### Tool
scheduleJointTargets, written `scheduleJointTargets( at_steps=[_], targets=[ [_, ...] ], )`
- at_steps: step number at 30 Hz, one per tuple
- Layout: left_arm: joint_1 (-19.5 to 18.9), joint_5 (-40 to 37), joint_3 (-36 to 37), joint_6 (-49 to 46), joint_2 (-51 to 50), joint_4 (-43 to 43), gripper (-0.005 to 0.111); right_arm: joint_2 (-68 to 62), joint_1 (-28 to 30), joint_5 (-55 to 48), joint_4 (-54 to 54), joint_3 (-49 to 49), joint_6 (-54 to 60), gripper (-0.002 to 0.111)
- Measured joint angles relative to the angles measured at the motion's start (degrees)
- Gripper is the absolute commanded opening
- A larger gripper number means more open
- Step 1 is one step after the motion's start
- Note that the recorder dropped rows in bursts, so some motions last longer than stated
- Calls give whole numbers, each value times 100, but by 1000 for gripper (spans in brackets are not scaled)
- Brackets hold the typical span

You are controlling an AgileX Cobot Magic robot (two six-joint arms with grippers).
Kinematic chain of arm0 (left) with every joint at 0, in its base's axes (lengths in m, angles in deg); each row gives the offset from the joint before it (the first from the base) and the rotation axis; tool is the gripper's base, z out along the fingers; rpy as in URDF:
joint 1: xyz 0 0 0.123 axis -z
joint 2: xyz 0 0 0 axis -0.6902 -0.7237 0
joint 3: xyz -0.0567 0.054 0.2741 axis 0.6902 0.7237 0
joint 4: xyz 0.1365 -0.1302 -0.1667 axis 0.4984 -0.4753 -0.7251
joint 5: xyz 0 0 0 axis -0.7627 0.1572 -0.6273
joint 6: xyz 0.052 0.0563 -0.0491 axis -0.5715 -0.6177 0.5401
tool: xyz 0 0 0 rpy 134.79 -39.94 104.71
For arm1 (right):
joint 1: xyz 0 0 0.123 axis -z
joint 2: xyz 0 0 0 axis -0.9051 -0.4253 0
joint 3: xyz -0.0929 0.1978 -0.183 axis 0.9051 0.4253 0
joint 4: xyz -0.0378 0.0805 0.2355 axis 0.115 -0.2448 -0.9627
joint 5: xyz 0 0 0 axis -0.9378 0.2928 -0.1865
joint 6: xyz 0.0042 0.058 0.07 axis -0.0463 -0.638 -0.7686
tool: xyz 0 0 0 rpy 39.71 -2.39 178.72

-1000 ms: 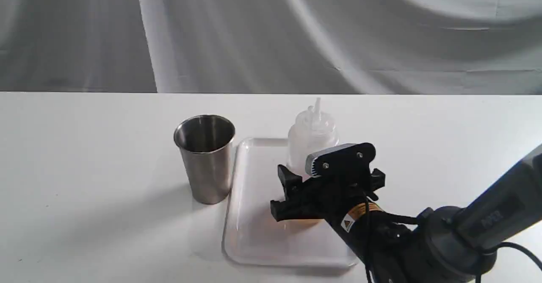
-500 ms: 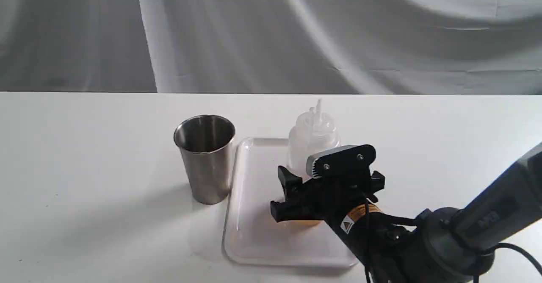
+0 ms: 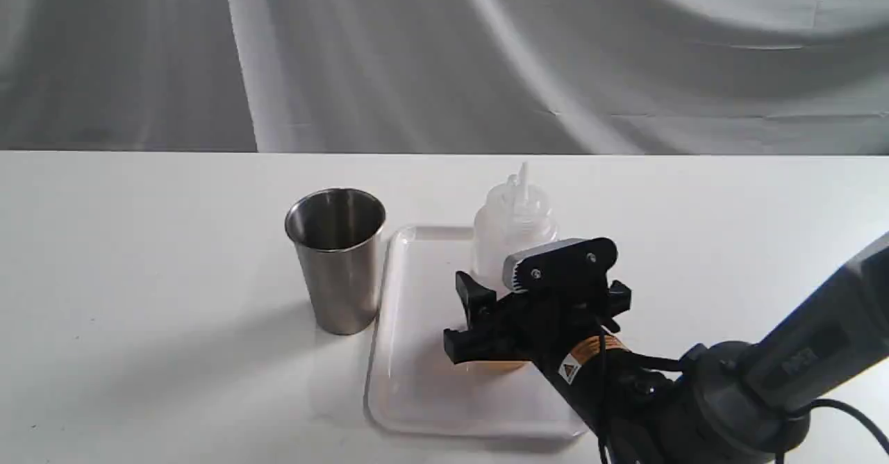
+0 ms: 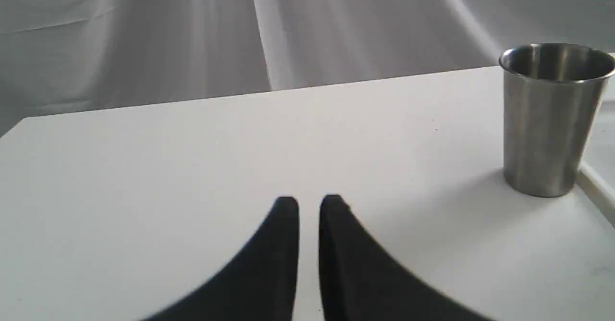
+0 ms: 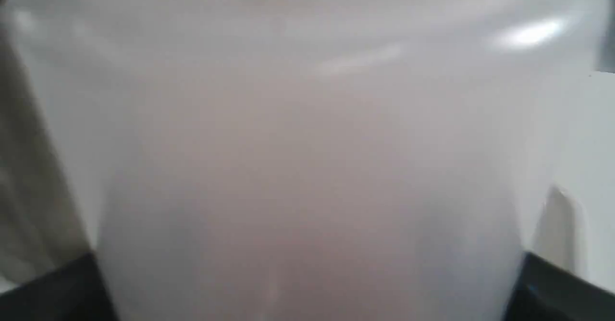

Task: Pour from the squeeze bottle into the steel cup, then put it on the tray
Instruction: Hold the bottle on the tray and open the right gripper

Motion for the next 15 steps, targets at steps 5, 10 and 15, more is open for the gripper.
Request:
scheduleJointTargets(
  at_steps=[5, 10, 15],
  targets=[
    [0, 0, 0, 0, 0, 0, 8, 0, 0, 10, 0, 0, 0, 10],
    [0, 0, 0, 0, 0, 0, 8, 0, 0, 10, 33, 0, 0, 52],
    [0, 0, 0, 0, 0, 0, 8, 0, 0, -2, 33, 0, -10, 105]
  ],
)
